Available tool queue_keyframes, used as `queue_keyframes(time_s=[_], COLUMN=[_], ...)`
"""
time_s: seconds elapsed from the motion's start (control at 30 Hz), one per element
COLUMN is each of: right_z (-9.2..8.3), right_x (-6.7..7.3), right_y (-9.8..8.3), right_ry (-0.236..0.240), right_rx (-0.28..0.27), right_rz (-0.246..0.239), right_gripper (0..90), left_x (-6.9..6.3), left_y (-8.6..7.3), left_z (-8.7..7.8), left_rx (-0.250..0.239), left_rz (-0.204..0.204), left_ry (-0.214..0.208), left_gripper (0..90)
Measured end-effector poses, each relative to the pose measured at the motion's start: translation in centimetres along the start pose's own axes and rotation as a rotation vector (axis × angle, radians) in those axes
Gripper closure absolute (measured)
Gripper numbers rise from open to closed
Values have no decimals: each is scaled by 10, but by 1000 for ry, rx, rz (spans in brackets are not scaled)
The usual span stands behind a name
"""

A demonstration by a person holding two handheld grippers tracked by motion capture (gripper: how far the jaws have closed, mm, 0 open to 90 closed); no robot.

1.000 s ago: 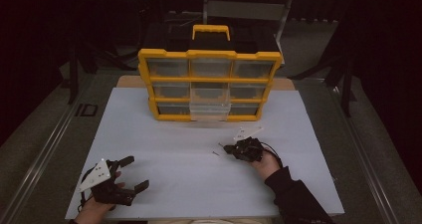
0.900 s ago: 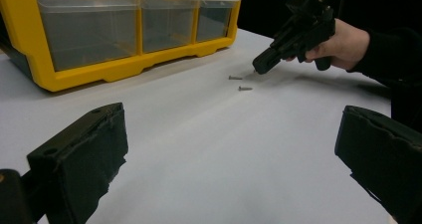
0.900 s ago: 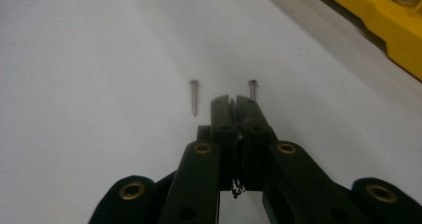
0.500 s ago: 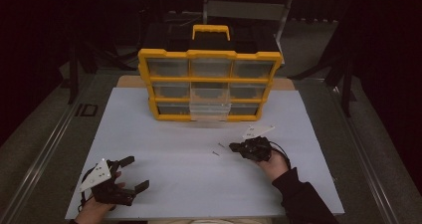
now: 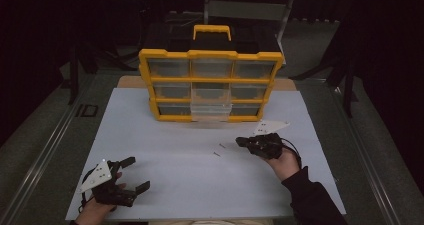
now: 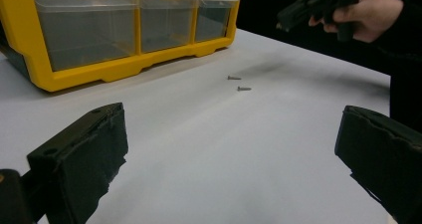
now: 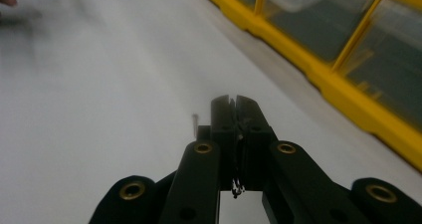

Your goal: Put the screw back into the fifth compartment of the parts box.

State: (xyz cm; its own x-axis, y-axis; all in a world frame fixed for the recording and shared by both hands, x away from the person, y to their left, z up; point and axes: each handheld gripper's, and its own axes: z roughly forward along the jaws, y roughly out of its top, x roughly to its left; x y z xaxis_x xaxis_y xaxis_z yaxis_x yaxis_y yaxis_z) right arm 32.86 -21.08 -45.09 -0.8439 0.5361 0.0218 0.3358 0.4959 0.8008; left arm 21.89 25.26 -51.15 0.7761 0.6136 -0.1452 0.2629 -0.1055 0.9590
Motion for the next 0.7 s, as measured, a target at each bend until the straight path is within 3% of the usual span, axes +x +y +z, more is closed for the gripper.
queue_keyframes(time_s=[0.27, 0.7], right_z=[-23, -39], right_x=[-3, -3], right_y=[26, 61], right_ry=[-17, -23], right_rx=[-65, -128], right_rz=[-13, -62], right_gripper=[877, 877], left_x=[0, 0], left_y=[0, 0], left_z=[0, 0], left_rx=[2, 4], left_rz=[-1, 0], left_ry=[-2, -2], left_gripper=[12, 12])
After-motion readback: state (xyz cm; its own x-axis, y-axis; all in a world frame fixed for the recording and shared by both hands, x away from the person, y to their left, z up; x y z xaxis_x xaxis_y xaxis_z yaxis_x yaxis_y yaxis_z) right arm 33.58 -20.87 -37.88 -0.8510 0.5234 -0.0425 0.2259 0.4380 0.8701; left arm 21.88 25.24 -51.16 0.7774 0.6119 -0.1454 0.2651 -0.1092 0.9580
